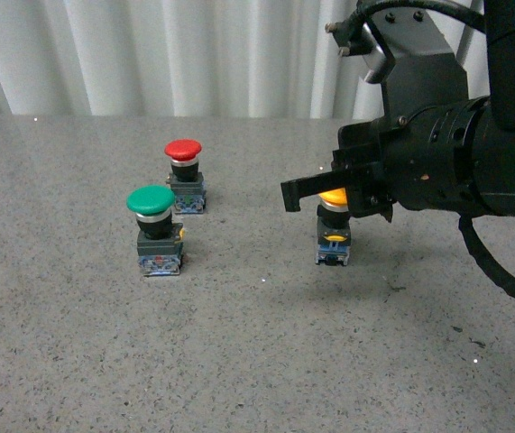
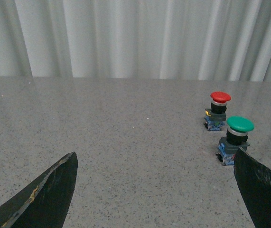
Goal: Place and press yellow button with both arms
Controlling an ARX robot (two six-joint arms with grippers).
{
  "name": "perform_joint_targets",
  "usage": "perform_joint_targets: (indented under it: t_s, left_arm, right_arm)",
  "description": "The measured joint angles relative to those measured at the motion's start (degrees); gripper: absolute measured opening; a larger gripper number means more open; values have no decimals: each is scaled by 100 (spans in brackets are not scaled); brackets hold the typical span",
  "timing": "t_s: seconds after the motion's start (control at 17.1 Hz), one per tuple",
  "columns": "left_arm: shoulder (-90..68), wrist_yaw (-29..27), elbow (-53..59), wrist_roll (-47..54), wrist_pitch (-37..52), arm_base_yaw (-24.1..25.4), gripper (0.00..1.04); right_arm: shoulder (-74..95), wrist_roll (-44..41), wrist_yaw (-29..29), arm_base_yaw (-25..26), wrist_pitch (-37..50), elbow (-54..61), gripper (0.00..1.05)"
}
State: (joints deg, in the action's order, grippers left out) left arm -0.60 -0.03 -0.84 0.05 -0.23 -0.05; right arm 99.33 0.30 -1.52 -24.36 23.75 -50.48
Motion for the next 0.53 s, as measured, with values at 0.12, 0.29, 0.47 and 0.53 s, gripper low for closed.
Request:
perform_joint_targets:
  t_s: [0.12,0.29,0.47,0.53]
  left_arm:
    - [0,2,0,0,-2,0,98]
    - [0,2,0,0,0,0,98]
    - [0,2,0,0,-2,0,98]
    - [0,0,0,0,-2,0,98]
  right_arm:
    - [85,-7,-7,0,17,15,2]
    - [131,-17,-39,2,-9,15,2]
    - [195,-61,-136,0,-107,2,2]
    - [225,-96,-157,0,-131,-9,2]
